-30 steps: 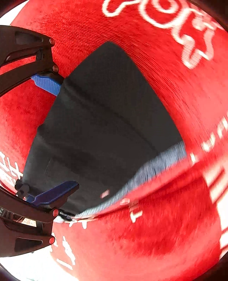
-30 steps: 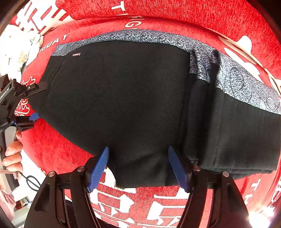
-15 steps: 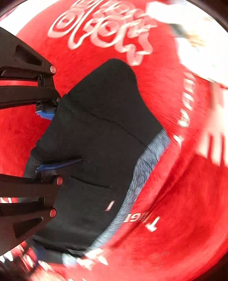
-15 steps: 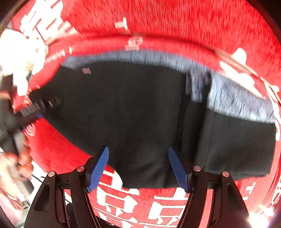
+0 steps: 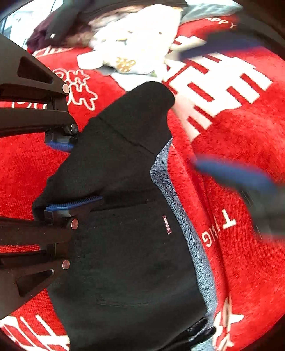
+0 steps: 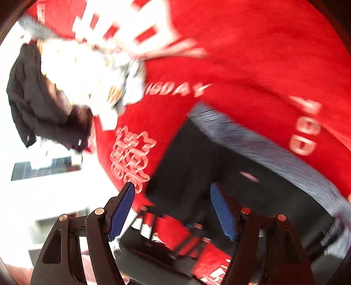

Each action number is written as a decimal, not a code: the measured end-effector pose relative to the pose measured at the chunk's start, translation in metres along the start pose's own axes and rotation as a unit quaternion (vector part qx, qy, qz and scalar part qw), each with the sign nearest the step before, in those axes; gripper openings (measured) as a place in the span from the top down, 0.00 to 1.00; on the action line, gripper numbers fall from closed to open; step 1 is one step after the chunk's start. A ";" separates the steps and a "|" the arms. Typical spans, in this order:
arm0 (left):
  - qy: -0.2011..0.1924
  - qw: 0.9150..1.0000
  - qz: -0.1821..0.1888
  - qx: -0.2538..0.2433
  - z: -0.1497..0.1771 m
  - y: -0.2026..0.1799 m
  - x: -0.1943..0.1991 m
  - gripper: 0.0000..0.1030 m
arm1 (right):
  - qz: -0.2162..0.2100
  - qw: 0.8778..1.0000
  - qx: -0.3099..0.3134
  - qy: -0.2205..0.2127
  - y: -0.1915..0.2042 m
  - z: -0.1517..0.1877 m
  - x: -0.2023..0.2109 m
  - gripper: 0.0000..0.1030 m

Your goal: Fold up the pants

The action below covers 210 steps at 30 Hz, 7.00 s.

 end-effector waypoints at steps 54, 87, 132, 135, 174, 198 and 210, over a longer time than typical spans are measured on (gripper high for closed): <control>-0.057 0.934 0.243 -0.257 -0.098 -0.310 0.137 0.55 | -0.095 0.897 -0.353 -0.249 -0.377 0.350 0.142 0.83; 0.084 0.945 0.293 0.120 -0.141 -0.117 0.007 0.35 | 0.273 0.911 -0.244 -0.188 -0.342 0.286 0.150 0.59; 0.166 0.943 0.274 0.091 -0.079 -0.106 0.035 0.07 | 0.138 0.911 -0.343 -0.183 -0.280 0.379 0.129 0.43; 0.163 0.939 0.285 0.102 -0.079 -0.105 0.034 0.07 | 0.146 0.917 -0.321 -0.185 -0.275 0.373 0.132 0.36; 0.191 0.847 0.461 0.186 -0.116 -0.109 -0.042 0.00 | 0.021 0.946 -0.263 -0.187 -0.412 0.318 0.151 0.22; 0.139 0.875 0.426 0.183 -0.121 -0.122 0.004 0.42 | -0.085 0.943 -0.250 -0.202 -0.423 0.310 0.160 0.60; 0.120 0.887 0.408 0.180 -0.070 -0.080 0.062 0.42 | -0.112 0.949 -0.223 -0.194 -0.346 0.345 0.162 0.60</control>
Point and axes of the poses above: each gripper's, at about its wrist camera, not at the fingertips, and x roughly against the way its jaws point, y to its left, z to its underside, the point moved 1 cm from there along -x, roughly the way its jaws point, and after that the axes turned 8 degrees about z, right-handed, at the moved point
